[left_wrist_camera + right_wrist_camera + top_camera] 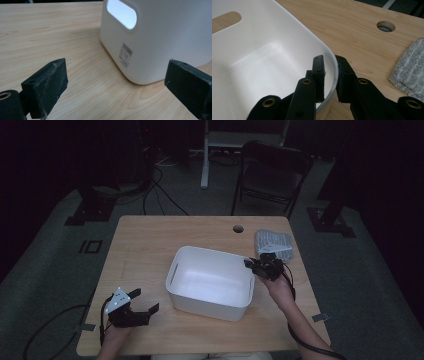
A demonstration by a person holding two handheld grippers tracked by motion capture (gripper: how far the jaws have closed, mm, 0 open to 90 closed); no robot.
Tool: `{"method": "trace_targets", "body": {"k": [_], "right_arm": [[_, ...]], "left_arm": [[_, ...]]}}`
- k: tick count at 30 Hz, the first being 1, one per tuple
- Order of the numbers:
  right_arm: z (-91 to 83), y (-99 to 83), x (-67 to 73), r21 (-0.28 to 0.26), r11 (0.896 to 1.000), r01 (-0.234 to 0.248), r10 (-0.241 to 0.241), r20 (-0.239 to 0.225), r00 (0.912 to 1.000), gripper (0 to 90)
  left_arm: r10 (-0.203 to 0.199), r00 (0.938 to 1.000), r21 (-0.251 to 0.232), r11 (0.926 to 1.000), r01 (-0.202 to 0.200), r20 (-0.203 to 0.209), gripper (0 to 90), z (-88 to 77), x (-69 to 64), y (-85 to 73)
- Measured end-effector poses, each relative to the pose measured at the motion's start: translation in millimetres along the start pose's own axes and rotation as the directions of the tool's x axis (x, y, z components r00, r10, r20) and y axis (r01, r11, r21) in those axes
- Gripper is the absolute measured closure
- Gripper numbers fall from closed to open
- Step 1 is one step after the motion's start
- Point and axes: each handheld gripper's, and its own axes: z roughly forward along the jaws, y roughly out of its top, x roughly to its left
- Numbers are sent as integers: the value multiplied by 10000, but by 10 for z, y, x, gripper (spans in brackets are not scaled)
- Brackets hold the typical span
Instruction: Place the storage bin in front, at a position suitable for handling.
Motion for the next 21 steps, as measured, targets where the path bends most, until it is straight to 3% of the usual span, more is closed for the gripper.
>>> {"method": "trace_targets", "body": {"k": [6,8,9,13,14,21], "right_arm": [[-42,-32,-15,8,10000,-55,56,-258,9997,785],[-66,-43,-46,-66,9994,-330,326,-562,9979,728],[-66,-43,-46,-66,9994,-330,326,-562,9979,728],[-194,-32,-59,-437,9980,-452,427,-576,9974,549],[-228,-32,-58,-490,9976,-488,459,-580,9973,522],[-408,-109,-29,-797,9928,-890,853,-480,9952,428]], "left_arm": [[-6,9992,-55,10000,8,405,47,-65,-15,105],[4,9987,-94,10000,1,511,47,-69,-9,174],[4,9987,-94,10000,1,511,47,-69,-9,174],[60,9985,-232,9997,-47,553,47,-75,-4,305],[102,9973,-254,9996,-84,724,47,-72,-4,351],[445,9949,-231,9988,-426,910,62,20,-54,622]]}}
